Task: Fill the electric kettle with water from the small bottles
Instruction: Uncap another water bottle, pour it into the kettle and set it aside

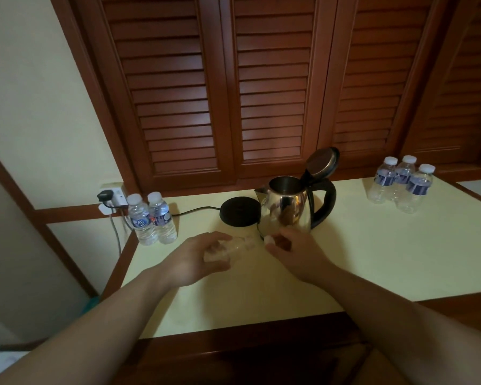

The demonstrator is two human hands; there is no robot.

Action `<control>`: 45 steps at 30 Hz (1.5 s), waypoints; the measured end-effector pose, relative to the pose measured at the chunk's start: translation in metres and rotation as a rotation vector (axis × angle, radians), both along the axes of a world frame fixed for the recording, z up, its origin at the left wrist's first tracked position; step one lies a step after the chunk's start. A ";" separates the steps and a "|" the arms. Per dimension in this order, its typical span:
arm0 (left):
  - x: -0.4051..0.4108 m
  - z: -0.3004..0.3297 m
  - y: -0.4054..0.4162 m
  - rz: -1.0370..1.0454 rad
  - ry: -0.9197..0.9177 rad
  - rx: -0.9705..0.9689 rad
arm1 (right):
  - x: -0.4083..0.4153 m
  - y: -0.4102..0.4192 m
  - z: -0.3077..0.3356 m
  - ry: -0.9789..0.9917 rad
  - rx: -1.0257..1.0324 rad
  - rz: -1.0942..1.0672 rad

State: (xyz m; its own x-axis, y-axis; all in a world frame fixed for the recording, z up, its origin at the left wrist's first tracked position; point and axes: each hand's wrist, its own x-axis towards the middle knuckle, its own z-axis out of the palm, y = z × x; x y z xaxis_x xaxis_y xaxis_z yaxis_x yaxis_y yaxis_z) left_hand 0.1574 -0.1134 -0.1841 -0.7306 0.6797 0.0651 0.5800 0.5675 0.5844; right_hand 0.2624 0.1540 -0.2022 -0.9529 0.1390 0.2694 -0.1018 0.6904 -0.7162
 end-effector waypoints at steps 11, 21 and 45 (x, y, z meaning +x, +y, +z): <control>-0.010 -0.002 0.023 -0.091 0.048 -0.031 | 0.007 0.002 0.020 -0.031 -0.059 0.113; 0.017 0.004 0.065 -0.089 0.057 0.012 | 0.028 0.044 0.030 -0.069 0.002 0.122; 0.090 -0.018 0.346 0.048 0.024 0.239 | 0.072 0.312 0.000 -0.168 0.175 -0.142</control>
State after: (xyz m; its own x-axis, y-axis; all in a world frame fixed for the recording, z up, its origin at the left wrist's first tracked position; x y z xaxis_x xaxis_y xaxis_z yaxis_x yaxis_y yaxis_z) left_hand 0.2479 0.2327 -0.2017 -0.7579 0.6075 0.2378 0.5713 0.4419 0.6917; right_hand 0.3344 0.4656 -0.2019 -0.9605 0.2400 0.1409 0.1153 0.8040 -0.5833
